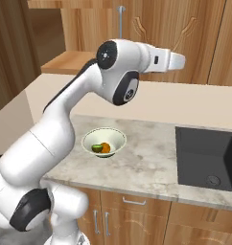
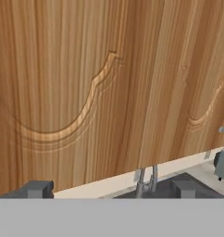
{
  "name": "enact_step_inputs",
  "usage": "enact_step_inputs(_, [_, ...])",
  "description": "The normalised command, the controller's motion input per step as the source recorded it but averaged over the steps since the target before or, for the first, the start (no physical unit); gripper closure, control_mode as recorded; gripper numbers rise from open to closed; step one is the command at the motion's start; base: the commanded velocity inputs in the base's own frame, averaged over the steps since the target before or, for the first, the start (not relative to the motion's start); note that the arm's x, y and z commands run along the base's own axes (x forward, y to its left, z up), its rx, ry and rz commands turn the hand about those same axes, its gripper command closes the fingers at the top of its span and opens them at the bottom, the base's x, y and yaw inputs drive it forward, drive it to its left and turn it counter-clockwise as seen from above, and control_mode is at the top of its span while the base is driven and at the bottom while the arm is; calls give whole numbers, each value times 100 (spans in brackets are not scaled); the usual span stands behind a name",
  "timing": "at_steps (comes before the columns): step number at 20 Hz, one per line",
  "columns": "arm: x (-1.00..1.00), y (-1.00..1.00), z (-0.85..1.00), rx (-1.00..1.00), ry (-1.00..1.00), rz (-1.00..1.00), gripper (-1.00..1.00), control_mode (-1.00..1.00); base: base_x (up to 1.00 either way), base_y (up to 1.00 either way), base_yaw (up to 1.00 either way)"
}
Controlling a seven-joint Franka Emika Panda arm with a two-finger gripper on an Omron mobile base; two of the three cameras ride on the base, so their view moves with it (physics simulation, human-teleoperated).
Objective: Open the cabinet. Pick the orange and kiwi from the cabinet and place them into the bowl. Then close the cabinet.
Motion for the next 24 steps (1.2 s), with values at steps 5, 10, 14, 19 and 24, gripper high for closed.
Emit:
enact_step_inputs(5, [-82,1,18,0,25,-1,-100,-100,0,0,0])
enact_step_inputs(10, [-88,15,0,0,3,-2,-100,-100,0,0,0])
enact_step_inputs(14, [-62,40,-3,0,0,0,-100,-100,0,0,0])
enact_step_inputs(19, [-49,49,-1,-1,-5,0,-100,-100,0,0,0])
enact_step_inputs(24, [-50,39,0,-1,-9,0,-100,-100,0,0,0])
